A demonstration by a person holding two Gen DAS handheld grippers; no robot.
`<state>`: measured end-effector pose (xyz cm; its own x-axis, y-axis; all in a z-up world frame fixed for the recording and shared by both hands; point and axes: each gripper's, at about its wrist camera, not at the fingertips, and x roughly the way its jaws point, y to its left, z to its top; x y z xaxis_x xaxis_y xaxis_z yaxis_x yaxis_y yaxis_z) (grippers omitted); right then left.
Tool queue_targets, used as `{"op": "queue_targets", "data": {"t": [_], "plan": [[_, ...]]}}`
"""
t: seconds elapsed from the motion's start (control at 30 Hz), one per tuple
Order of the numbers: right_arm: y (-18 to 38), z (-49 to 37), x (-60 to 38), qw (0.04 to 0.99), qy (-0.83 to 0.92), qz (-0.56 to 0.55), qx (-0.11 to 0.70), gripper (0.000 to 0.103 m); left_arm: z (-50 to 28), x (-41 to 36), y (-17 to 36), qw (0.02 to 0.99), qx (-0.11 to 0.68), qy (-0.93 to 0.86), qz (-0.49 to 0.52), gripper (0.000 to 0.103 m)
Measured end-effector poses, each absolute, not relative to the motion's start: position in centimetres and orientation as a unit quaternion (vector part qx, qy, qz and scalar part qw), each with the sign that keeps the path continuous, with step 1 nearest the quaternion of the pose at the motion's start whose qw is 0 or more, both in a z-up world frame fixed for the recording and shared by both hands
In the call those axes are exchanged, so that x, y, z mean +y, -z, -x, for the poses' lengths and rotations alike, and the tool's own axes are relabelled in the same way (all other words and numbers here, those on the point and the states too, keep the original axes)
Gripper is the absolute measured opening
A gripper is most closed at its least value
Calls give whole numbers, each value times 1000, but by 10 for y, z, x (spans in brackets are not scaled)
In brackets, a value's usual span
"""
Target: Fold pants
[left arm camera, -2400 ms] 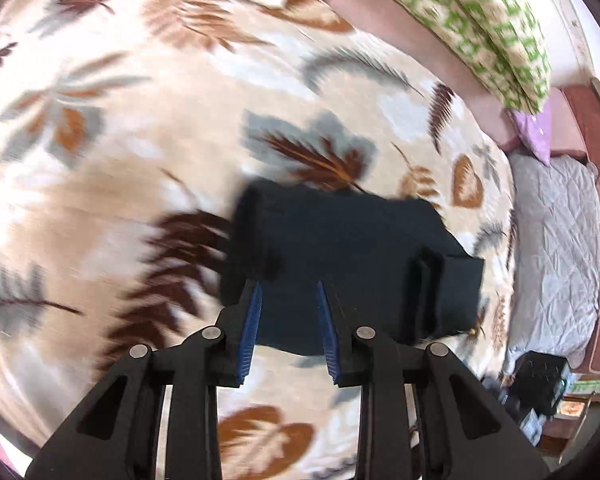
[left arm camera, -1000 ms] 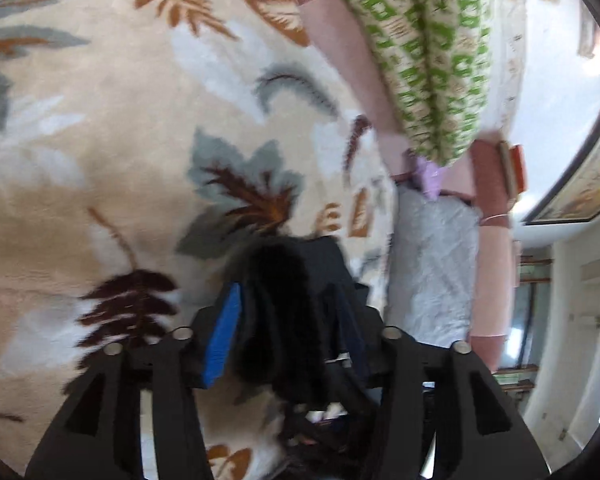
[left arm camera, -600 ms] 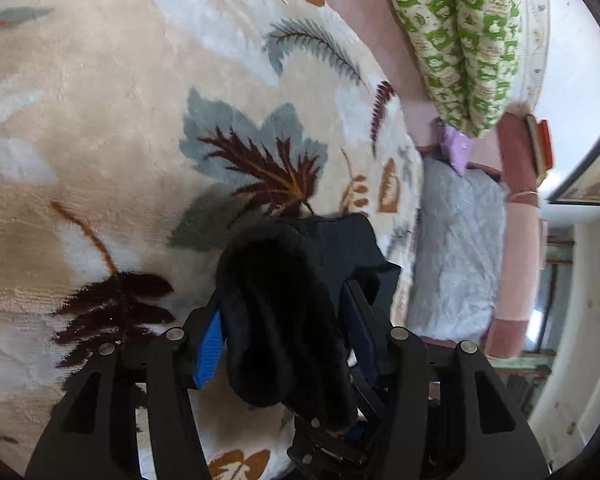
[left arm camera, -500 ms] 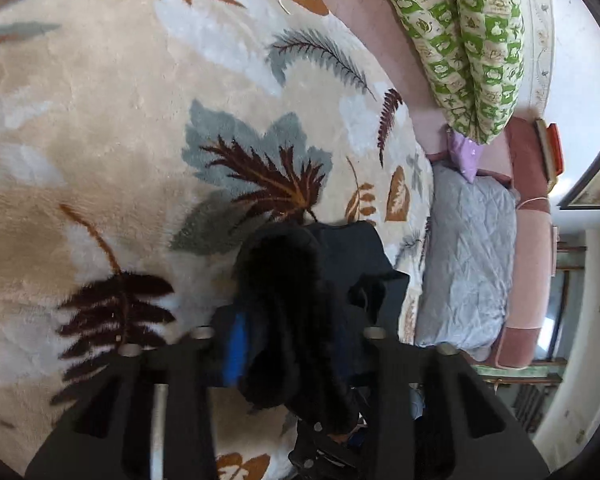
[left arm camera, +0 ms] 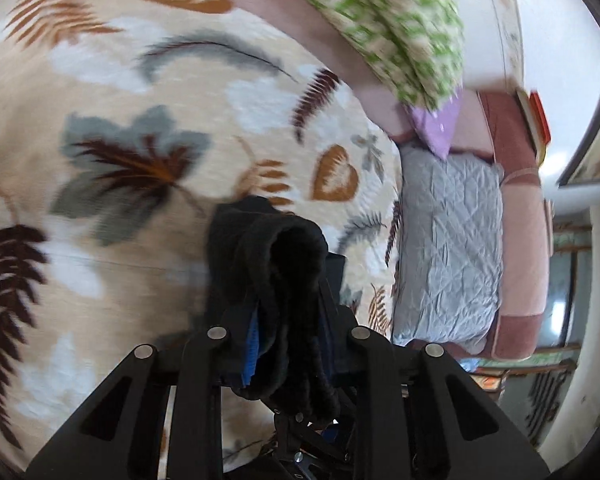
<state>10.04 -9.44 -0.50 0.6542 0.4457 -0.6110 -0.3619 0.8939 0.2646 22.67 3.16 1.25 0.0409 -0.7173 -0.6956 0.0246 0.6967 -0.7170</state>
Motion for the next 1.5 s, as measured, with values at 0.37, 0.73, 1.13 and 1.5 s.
{"op": "queue_targets", "data": {"t": [0.37,0.73,1.13,1.5], "plan": [[32,-82,-248,867,-192,-278,367,11,-210,-140,10,647,685,289,169,22],[102,-73,-341,795,-156,-455,370,16,-208,-219,54,636,719,266,92,24],[112,-42,-395,738,-152,-558,348,41,-209,-198,-15,675,684,266,73,25],[51,-72,-376,809,-150,-428,373,56,-185,-102,-8,712,662,214,94,38]]}}
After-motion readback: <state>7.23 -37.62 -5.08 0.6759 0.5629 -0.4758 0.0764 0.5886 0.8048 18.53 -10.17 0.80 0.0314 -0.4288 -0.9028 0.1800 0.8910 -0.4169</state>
